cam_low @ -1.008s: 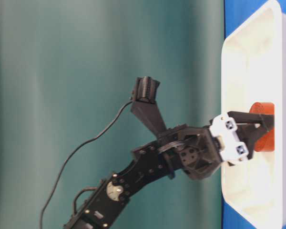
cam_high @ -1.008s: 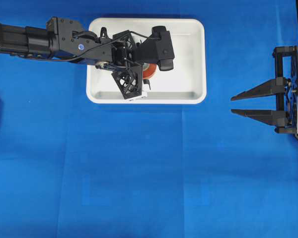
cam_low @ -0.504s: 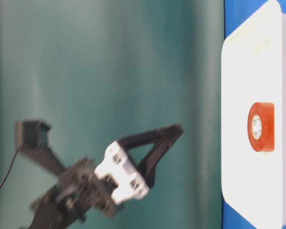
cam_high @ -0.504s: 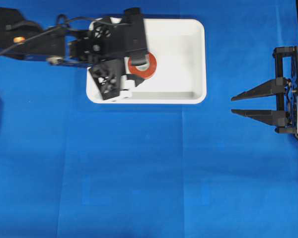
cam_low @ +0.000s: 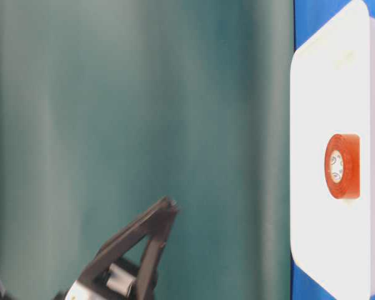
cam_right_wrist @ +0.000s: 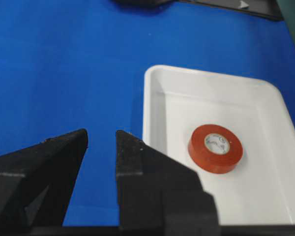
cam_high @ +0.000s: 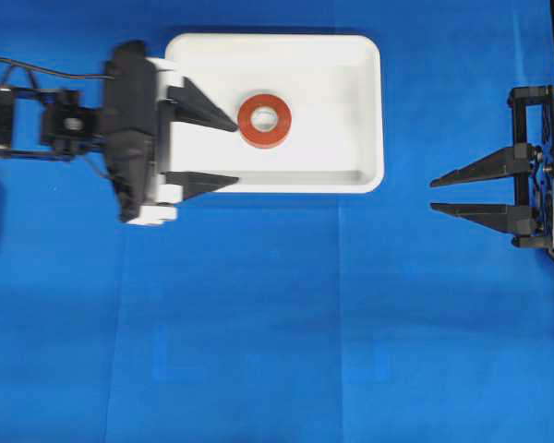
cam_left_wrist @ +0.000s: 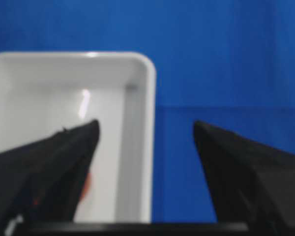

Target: Place one roll of tape in the white case with the left arm.

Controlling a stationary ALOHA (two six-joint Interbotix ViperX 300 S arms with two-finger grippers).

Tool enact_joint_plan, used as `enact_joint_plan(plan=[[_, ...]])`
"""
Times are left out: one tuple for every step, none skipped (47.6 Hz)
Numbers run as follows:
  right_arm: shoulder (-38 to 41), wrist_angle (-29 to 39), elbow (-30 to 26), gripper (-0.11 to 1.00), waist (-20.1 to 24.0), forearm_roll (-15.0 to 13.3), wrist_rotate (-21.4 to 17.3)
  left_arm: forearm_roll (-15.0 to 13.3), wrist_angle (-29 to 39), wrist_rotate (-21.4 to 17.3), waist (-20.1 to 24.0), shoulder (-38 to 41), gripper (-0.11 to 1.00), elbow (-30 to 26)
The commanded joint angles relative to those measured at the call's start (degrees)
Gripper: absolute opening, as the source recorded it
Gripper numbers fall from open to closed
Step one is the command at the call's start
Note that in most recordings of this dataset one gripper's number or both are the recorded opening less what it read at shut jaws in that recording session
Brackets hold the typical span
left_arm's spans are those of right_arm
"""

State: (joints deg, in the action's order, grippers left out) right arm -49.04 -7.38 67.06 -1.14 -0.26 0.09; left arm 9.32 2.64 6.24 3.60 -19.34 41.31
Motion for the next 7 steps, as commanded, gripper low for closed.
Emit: enact_joint_plan(plan=[[0.2,-0.2,-0.8,-0.11,0.0,0.0,-0.1,-0.8,-3.4,0.1,-0.3,-4.0,0.72,2.4],[0.2,-0.3,-0.8,-0.11,-0.1,0.0,-0.1,-1.0,-3.8,0.1,-0.3,-4.7,0.72,3.0],[0.2,-0.3,-0.8,-0.11,0.0,0.0,-0.1,-1.1,-4.3,0.1,-0.3,-5.4,0.72,3.6],[0.2,-0.3,-0.8,-0.11,0.0,0.0,-0.1,-1.1,-4.7,0.1,-0.3,-6.1,0.72,4.2],[0.2,-0.3,-0.8,-0.11,0.0,0.0,-0.1,-1.1,-5.1,0.1,-0.3,-6.7,0.72,4.8],[0.2,-0.4,-0.8,-0.11,0.0,0.0,-0.1,-1.1,-5.4,0.1,-0.4,-7.5,0.72,5.4],[0.2,-0.4,-0.8,-0.11,0.0,0.0,-0.1,-1.1,-5.7,0.1,-0.3,-8.2,0.72,6.0]])
